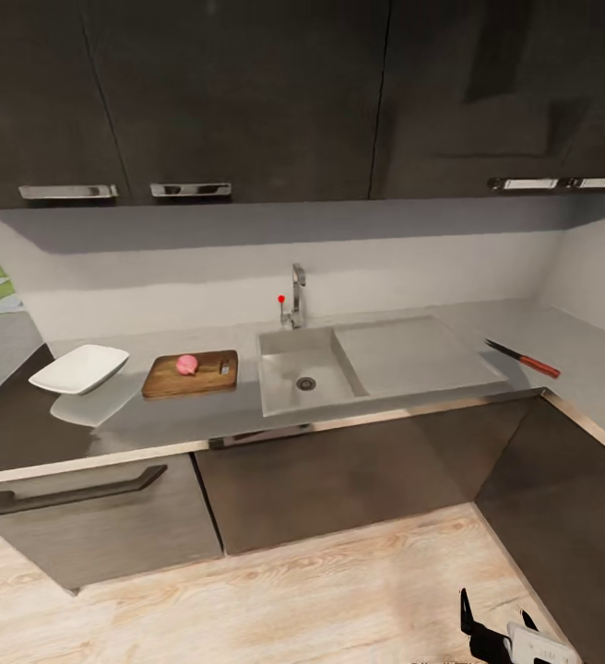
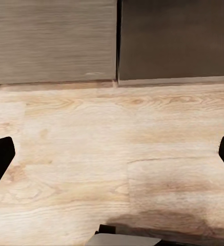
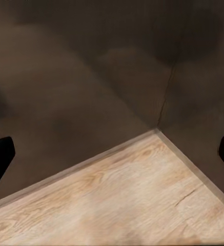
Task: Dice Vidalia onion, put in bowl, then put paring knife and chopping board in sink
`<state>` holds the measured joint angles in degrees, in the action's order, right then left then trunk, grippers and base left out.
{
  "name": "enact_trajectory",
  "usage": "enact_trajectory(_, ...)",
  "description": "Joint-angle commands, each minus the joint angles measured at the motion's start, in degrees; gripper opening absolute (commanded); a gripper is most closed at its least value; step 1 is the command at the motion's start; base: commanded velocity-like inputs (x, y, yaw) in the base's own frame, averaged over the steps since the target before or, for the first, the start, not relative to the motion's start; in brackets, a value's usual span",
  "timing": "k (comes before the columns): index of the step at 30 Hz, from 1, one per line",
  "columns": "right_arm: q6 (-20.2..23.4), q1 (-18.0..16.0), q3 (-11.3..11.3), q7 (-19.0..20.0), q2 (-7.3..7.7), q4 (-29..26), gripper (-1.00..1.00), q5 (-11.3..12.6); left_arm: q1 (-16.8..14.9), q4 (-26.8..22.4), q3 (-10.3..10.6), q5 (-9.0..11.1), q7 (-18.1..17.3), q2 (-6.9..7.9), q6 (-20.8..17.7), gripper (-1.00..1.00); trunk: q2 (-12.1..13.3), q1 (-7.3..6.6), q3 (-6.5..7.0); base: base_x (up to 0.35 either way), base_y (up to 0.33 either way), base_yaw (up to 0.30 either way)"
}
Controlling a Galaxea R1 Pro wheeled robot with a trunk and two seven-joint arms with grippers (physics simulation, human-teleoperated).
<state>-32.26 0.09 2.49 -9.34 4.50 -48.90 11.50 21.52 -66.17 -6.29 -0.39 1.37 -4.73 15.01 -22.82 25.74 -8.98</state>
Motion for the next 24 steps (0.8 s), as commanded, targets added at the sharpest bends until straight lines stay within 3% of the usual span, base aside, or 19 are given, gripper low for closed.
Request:
enact_trajectory(1,-0.1,0.0,-0.1,-0.1,0.03,-0.1,1.0,0.2,0.0,0.0,0.0,-0.1,0.1,-0.05,0.1,1.0,-0.1,0.04,-0.03,0.0,0.0,-0.214)
enact_trajectory(19,0.0,0.0,-0.2,-0.1,-0.08,-0.1,1.0,0.1,0.0,1.1,1.4,-0.1,0.3,-0.05,0.1,1.0,-0.1,0.04,0.97,0.0,0.0,-0.202)
enact_trajectory(24,0.3,0.0,-0.6,0.0,-0.14,-0.2,1.0,-1.6,0.0,1.2,1.4,-0.1,0.3,-0.07,0.1,1.0,-0.1,0.04,1.08,0.0,0.0,-0.079)
